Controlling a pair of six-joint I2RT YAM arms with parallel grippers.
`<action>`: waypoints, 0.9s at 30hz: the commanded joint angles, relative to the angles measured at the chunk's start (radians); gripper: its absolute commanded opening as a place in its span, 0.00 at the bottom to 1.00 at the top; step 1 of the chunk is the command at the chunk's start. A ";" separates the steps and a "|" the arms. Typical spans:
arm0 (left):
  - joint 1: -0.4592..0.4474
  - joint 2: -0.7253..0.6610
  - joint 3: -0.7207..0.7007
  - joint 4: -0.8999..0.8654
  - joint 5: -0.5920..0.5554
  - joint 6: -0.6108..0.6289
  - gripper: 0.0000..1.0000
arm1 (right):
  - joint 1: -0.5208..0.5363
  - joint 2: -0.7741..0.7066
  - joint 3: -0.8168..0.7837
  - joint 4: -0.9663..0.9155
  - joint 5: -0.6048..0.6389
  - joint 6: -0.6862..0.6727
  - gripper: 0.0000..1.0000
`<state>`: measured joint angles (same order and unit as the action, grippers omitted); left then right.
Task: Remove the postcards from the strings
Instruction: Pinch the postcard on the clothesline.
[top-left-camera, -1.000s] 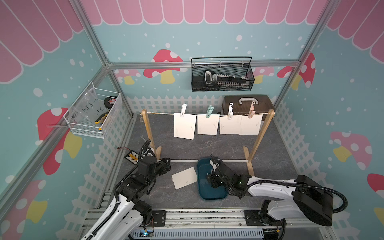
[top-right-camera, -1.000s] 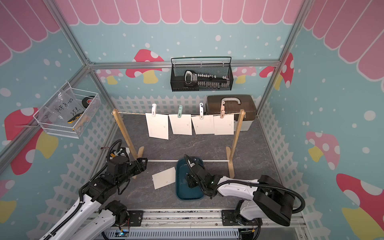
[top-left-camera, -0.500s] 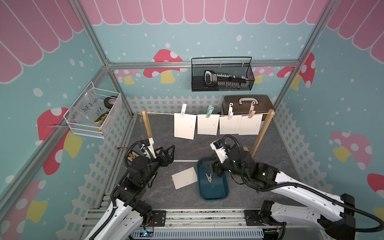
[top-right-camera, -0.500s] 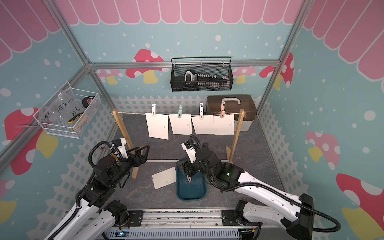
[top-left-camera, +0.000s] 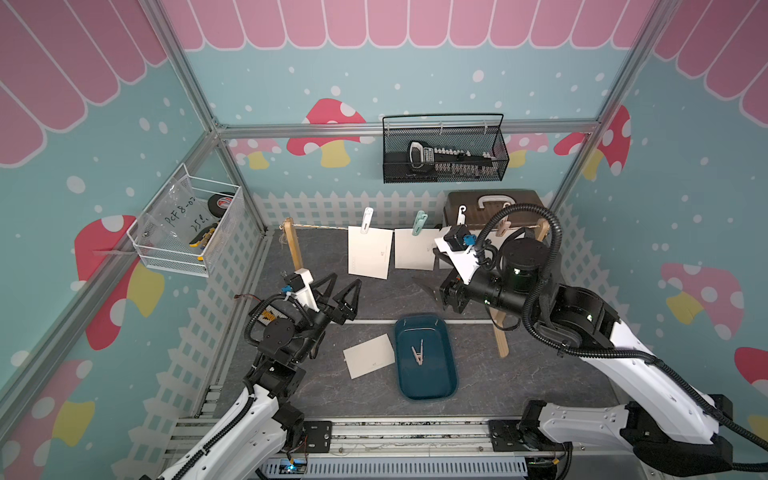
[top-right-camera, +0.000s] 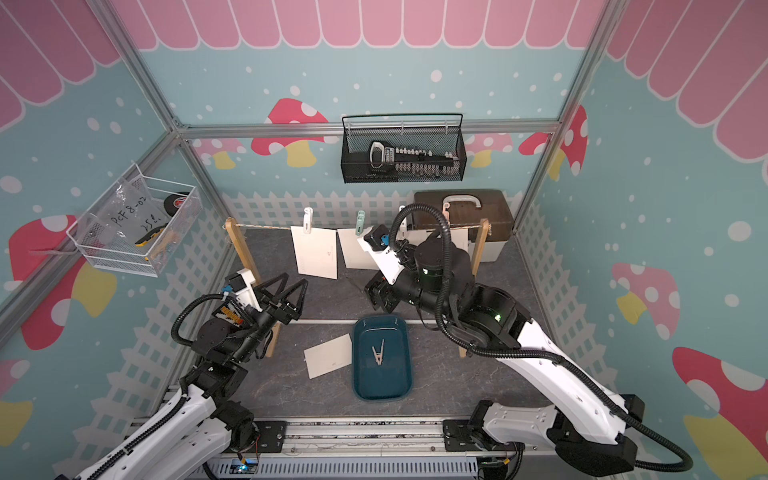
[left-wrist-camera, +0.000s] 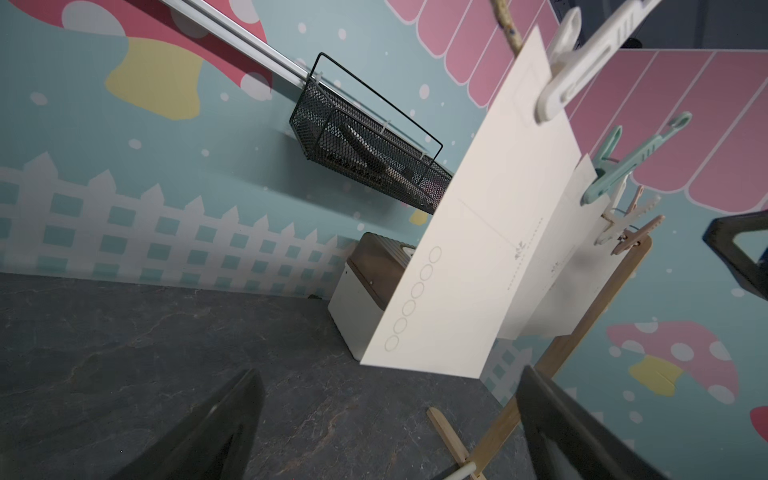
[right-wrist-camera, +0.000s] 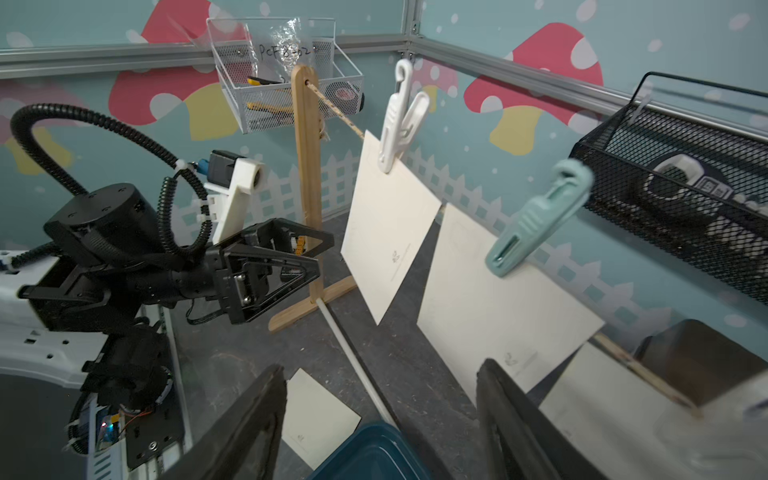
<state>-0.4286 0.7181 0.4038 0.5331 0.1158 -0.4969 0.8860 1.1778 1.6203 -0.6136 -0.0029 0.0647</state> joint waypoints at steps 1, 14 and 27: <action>-0.001 0.062 0.003 0.141 0.016 -0.001 0.99 | -0.061 0.008 0.067 -0.066 -0.104 -0.050 0.72; 0.003 0.242 0.004 0.409 0.103 -0.076 0.99 | -0.061 0.121 0.221 -0.022 -0.270 -0.034 0.70; 0.013 0.188 -0.017 0.423 0.155 -0.106 0.80 | -0.032 0.380 0.486 -0.042 -0.327 0.015 0.66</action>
<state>-0.4248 0.9188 0.3950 0.9295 0.2363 -0.5808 0.8371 1.5272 2.0502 -0.6334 -0.3187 0.0711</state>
